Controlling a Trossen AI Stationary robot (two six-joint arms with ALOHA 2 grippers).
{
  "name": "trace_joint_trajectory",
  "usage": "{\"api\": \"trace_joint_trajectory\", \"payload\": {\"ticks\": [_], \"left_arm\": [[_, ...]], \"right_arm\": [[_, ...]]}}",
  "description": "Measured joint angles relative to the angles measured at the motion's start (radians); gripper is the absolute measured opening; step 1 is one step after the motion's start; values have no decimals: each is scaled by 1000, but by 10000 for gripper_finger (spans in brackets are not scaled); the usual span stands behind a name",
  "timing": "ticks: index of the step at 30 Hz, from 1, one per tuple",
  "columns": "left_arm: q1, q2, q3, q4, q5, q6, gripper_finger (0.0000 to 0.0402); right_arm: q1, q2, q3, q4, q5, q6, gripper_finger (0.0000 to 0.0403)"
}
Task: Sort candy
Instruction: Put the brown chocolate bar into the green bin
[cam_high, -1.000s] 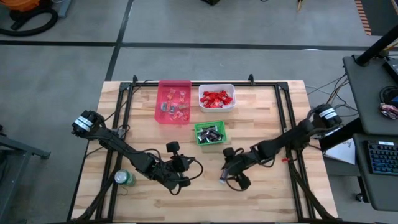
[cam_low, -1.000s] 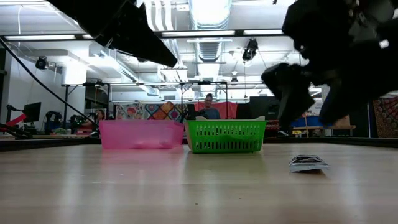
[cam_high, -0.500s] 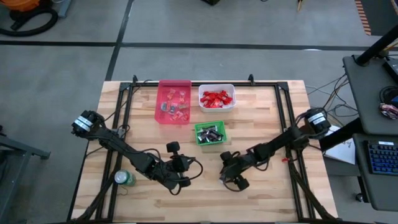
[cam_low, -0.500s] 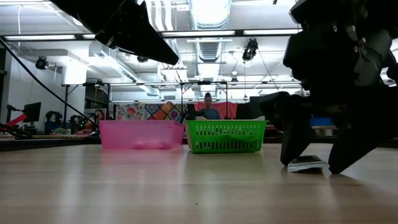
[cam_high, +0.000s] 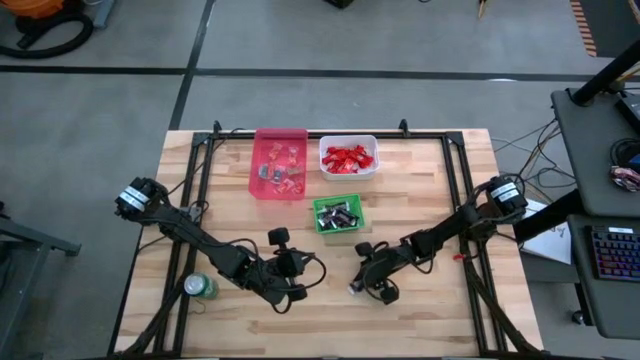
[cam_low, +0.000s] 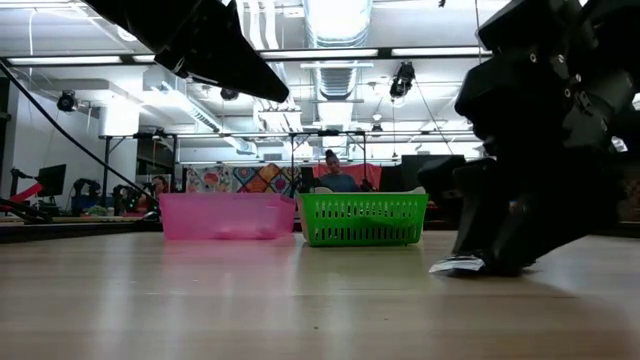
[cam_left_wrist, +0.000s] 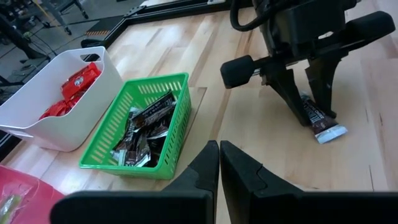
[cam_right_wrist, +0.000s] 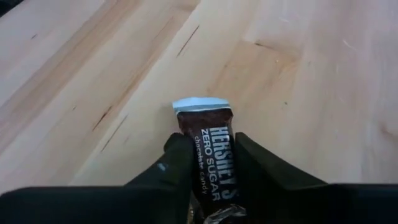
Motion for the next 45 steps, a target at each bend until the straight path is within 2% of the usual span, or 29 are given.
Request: {"api": "trace_joint_trajectory", "payload": {"ticks": [4,10,18,23,27,32,37,40,45], "left_arm": [[0,0,0,0,0,0,0],[-2,-1,0,0,0,20,0],[-22,-72,0,-32,1,112,0],[-32,-164,0,-149,8,174,0],[-32,-258,-18,-240,8,186,0],[-31,-402,-131,-193,36,207,0],[-27,-545,-312,0,116,253,0],[-26,-629,-414,102,145,266,0],[-8,-747,-551,246,151,312,0]], "right_arm": [[0,0,0,18,-8,1,74],[-2,-9,5,27,-7,28,80],[-15,-129,6,30,5,101,63],[-70,-240,33,-17,133,124,62],[-149,-305,91,-141,253,78,62],[-282,-303,144,-198,263,40,62],[-387,-255,147,-187,253,29,69],[-427,-225,149,-167,204,49,92],[-453,-185,149,-145,184,67,149]]}}
